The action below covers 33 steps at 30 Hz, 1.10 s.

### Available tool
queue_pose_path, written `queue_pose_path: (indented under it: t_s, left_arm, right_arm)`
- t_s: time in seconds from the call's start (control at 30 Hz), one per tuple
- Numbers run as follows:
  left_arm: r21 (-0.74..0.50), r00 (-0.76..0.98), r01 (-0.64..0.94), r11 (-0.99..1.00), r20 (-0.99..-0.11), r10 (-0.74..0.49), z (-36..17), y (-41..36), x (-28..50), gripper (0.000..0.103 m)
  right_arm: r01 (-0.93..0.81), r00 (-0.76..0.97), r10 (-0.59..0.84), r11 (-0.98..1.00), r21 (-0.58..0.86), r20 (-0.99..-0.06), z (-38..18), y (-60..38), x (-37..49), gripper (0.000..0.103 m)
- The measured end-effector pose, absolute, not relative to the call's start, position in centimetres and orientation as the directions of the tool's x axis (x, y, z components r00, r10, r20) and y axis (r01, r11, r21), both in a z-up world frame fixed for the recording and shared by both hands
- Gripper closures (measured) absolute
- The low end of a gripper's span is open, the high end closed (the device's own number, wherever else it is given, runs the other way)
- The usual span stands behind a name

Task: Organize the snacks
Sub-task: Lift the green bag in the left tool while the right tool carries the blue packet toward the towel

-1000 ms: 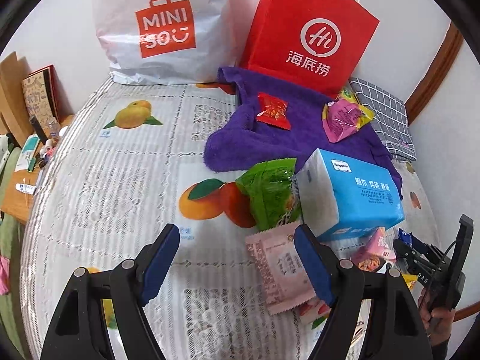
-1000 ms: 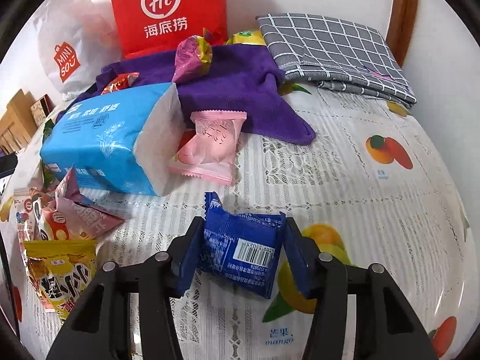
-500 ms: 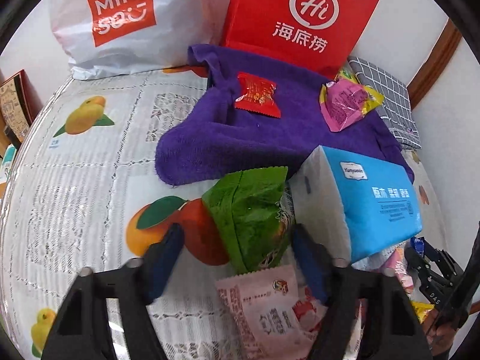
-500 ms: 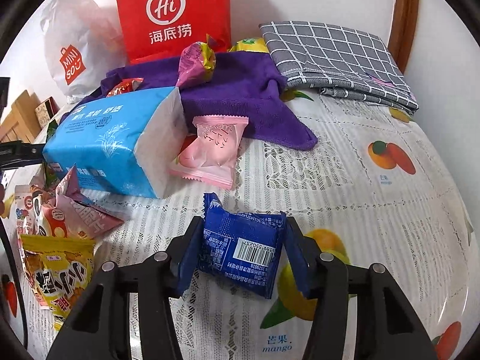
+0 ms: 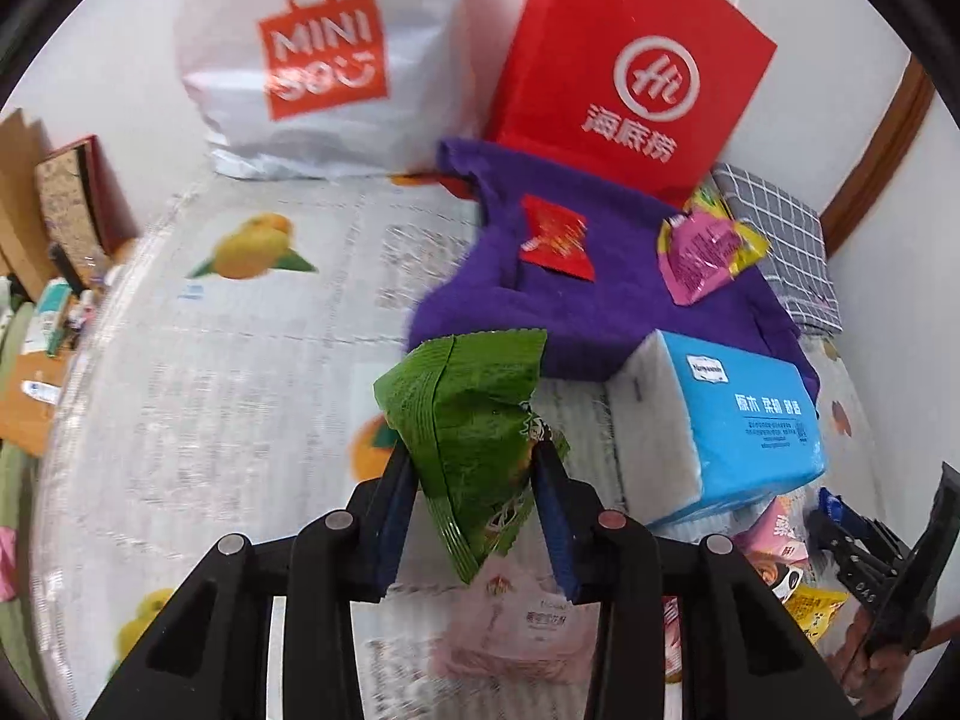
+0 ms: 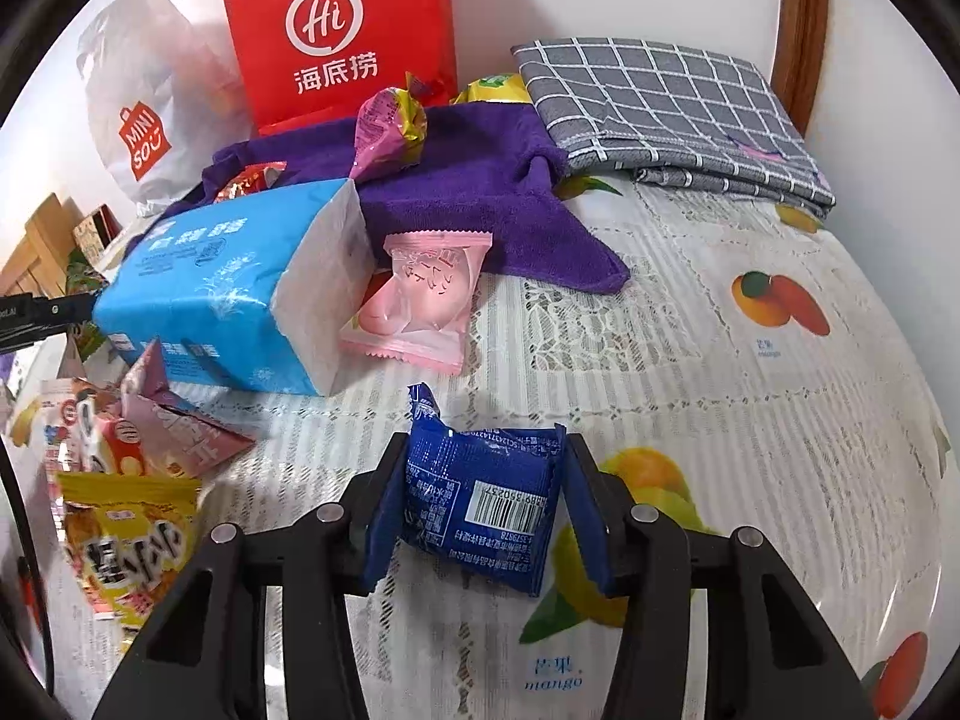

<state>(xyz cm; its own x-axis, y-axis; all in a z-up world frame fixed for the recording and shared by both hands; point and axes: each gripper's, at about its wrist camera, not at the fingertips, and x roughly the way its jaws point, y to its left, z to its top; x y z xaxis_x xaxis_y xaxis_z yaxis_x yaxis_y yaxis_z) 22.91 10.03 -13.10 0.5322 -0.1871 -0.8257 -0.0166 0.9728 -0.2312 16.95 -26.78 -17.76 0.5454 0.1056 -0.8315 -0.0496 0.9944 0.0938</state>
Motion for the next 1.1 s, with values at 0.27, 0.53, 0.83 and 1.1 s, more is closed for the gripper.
queue_pose_path:
  t_s: [0.27,0.53,0.83,1.1]
  left_arm:
    - [-0.255,0.573,0.014,0.967,-0.790,-0.217,-10.3,10.3,20.0,0.066]
    - [-0.270,0.570,0.064,0.961,-0.780,-0.257,-9.1,9.0,17.4,0.066]
    - [-0.283,0.564,0.121,0.952,-0.769,-0.300,-8.1,6.8,15.4,0.066]
    - [-0.294,0.564,0.163,0.942,-0.756,-0.334,-7.0,5.0,14.9,0.066]
  right_arm:
    - [-0.036,0.584,0.121,0.992,0.123,-0.803,-14.7,-26.5,15.8,0.055]
    - [-0.090,0.624,0.137,0.991,0.103,-0.770,-11.6,-24.0,14.3,0.055]
    - [-0.104,0.633,0.157,0.988,0.118,-0.758,-9.9,-22.1,13.2,0.055]
    - [-0.090,0.643,0.164,0.986,0.139,-0.748,-8.4,-21.6,13.0,0.055]
